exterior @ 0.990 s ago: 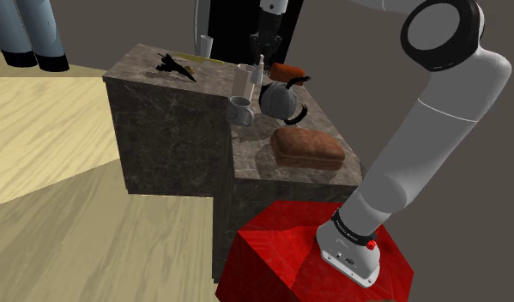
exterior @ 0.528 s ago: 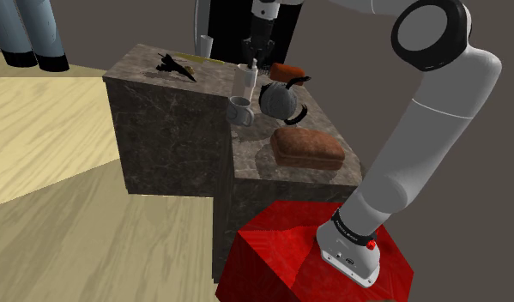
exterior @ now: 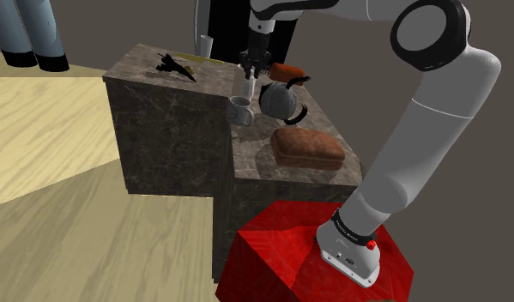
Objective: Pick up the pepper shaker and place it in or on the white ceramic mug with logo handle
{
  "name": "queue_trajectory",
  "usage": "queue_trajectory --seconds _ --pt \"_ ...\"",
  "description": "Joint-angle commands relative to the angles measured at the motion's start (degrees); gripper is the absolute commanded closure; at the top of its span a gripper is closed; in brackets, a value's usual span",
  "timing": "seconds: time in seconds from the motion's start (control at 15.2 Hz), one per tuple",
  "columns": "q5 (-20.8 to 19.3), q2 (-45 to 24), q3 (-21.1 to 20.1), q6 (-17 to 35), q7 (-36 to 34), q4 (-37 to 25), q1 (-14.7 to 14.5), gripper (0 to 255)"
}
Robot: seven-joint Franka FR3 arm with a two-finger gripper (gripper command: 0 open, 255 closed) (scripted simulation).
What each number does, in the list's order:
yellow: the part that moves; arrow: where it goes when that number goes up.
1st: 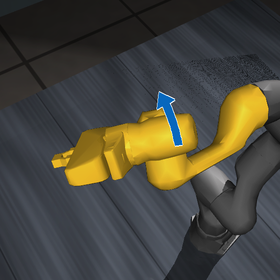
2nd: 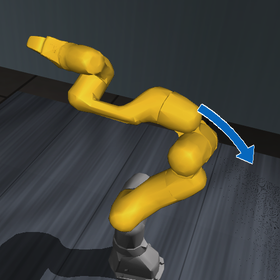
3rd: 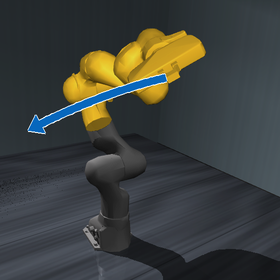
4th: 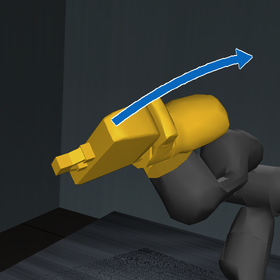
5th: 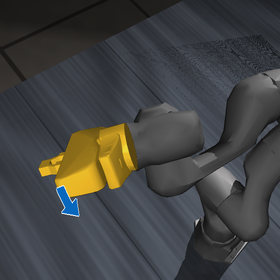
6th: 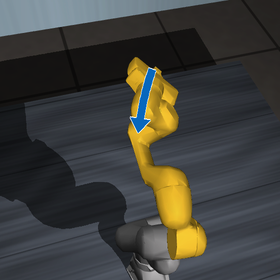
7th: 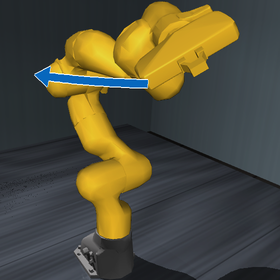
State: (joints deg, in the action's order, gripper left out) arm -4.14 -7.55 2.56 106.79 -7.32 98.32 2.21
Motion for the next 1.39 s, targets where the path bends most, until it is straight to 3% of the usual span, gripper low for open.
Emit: queue_trajectory --seconds 0.0,0.33,0.86,0.92,1.32 --pt "-0.03 -0.10 -0.01 1.51 -0.13 1.37 -0.01 255" --pt "-0.11 -0.77 0.01 5.58 -0.39 4.78 0.02 255" --pt "-0.11 -0.78 0.01 5.58 -0.39 4.78 0.02 255" --pt "-0.10 -0.79 0.03 5.60 -0.36 4.78 0.04 0" --pt "-0.08 -0.39 -0.03 3.76 -0.38 3.36 -0.05 0"
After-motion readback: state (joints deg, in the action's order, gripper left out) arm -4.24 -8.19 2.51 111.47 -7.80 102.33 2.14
